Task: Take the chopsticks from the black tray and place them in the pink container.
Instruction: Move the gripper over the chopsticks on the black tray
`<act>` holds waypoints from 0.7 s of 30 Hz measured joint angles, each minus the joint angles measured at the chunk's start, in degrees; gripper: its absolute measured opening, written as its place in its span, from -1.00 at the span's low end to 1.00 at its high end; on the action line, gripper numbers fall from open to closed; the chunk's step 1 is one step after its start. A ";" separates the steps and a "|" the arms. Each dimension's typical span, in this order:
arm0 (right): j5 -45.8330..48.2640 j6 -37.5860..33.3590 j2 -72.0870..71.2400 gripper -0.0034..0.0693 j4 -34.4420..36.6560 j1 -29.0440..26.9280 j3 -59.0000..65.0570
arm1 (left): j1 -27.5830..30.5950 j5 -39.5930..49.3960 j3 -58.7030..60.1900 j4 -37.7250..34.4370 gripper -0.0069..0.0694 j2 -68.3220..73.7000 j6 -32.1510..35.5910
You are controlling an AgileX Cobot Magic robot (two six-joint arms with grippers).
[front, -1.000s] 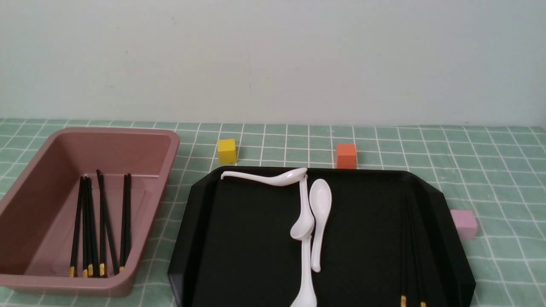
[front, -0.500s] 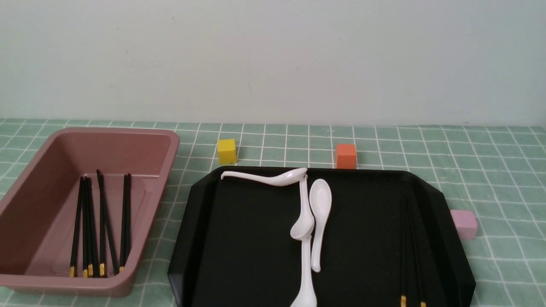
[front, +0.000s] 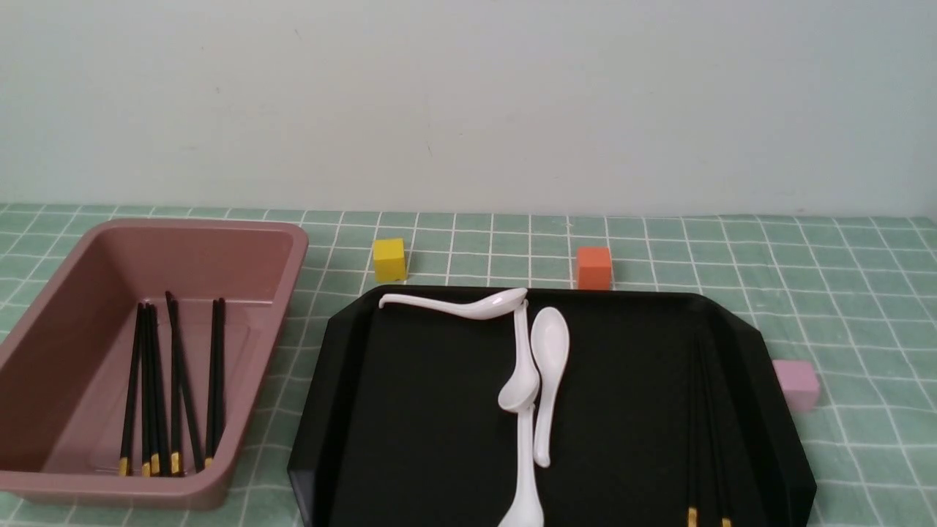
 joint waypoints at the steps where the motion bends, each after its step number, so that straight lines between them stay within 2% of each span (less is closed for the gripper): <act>1: 0.00 0.87 0.00 -0.39 1.55 0.00 0.00 | 0.00 0.00 0.00 0.00 -0.19 0.00 0.00; 3: 0.00 3.55 0.00 -0.38 5.38 0.00 0.00 | 0.00 0.00 0.00 0.00 -0.19 0.00 0.00; 8: -2.88 17.59 0.00 -0.35 25.89 0.00 0.34 | 0.00 0.00 0.00 0.00 -0.19 0.00 0.00; 10: -5.74 20.96 0.00 -0.34 32.90 0.00 0.34 | 0.00 0.00 0.00 0.00 -0.19 0.00 0.00; 15: -9.67 22.63 0.00 -0.33 39.93 0.00 0.34 | 0.00 0.00 0.00 0.00 -0.19 0.00 0.00; 21: -10.52 22.96 0.00 -0.32 42.24 0.00 0.34 | 0.00 0.00 0.00 0.00 -0.19 0.00 0.00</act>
